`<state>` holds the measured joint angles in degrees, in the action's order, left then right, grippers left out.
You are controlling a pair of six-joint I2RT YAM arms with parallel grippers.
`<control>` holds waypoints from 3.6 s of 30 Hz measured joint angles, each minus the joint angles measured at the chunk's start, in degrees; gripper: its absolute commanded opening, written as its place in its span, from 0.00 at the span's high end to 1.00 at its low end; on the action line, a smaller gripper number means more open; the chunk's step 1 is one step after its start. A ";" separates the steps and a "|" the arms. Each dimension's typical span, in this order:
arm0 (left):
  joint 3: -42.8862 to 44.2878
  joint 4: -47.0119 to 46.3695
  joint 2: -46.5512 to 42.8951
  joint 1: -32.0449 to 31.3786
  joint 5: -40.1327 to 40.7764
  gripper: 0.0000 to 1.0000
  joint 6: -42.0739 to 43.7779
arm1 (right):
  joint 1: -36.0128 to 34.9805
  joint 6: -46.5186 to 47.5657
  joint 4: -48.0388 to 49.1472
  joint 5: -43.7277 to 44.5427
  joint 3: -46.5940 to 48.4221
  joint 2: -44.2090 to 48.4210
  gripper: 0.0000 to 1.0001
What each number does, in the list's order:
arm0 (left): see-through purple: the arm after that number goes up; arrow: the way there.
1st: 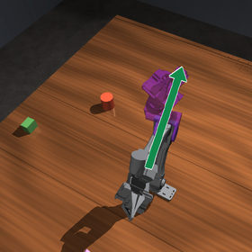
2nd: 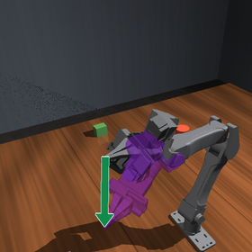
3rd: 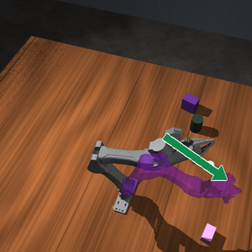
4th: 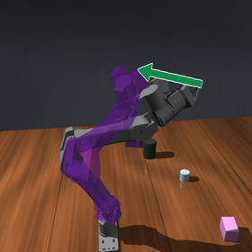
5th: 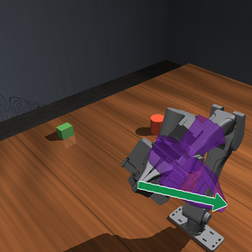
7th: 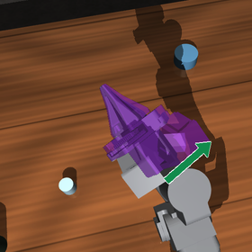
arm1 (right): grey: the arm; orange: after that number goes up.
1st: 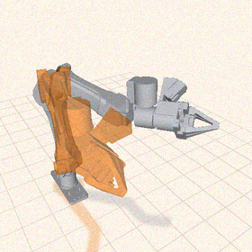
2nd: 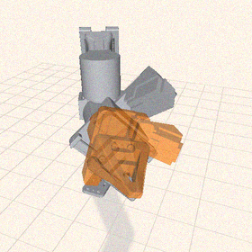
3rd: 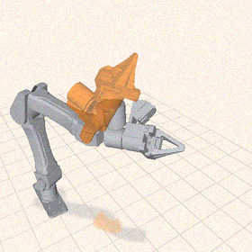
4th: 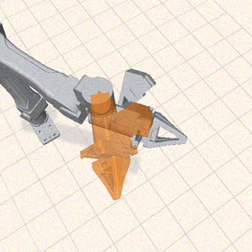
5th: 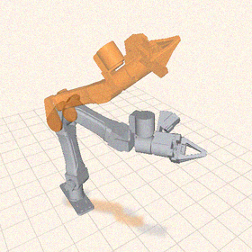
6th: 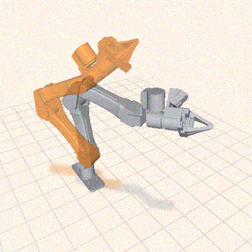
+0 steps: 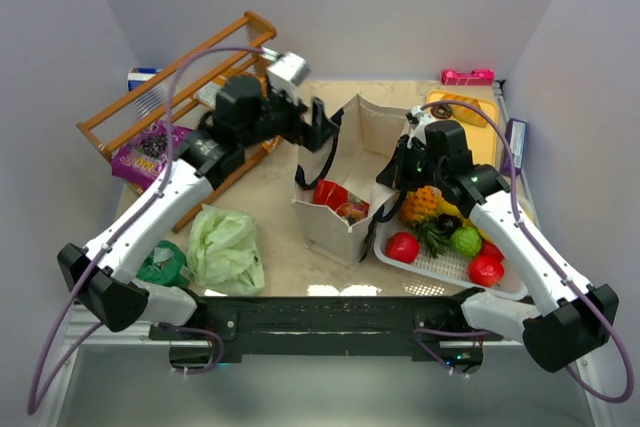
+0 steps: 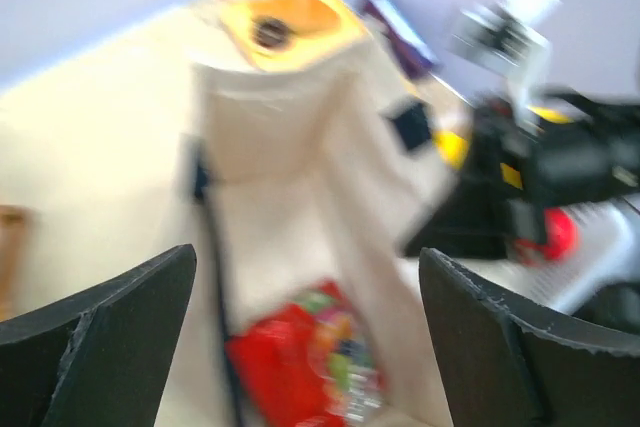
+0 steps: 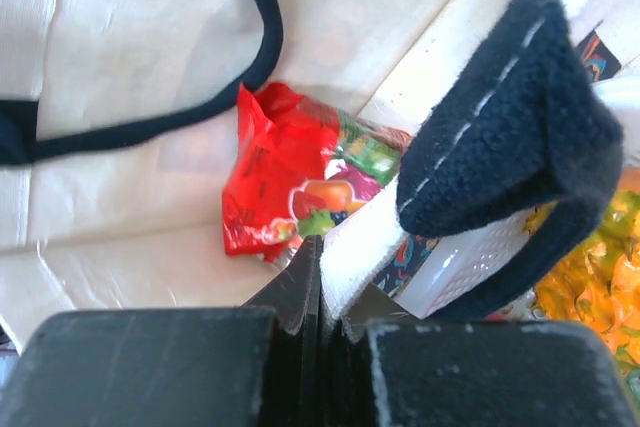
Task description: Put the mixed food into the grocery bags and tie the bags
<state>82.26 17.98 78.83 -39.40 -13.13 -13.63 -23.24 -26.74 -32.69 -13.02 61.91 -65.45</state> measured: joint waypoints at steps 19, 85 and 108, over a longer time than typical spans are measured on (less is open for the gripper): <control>-9.81 12.61 -1.14 16.55 54.47 0.05 18.62 | 0.00 0.24 -0.13 -0.48 0.00 0.13 0.98; 8.00 2.97 -1.97 -3.82 -5.27 1.00 8.72 | 0.00 0.37 -0.70 -1.38 0.00 1.46 0.98; 7.78 6.99 7.67 10.80 30.36 0.04 15.65 | 0.00 0.44 -1.25 -0.96 0.00 2.16 0.96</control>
<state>90.04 24.97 86.50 -28.60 17.23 2.02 -23.24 -26.30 -33.93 -13.98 61.91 -63.29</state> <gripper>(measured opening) 0.996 0.044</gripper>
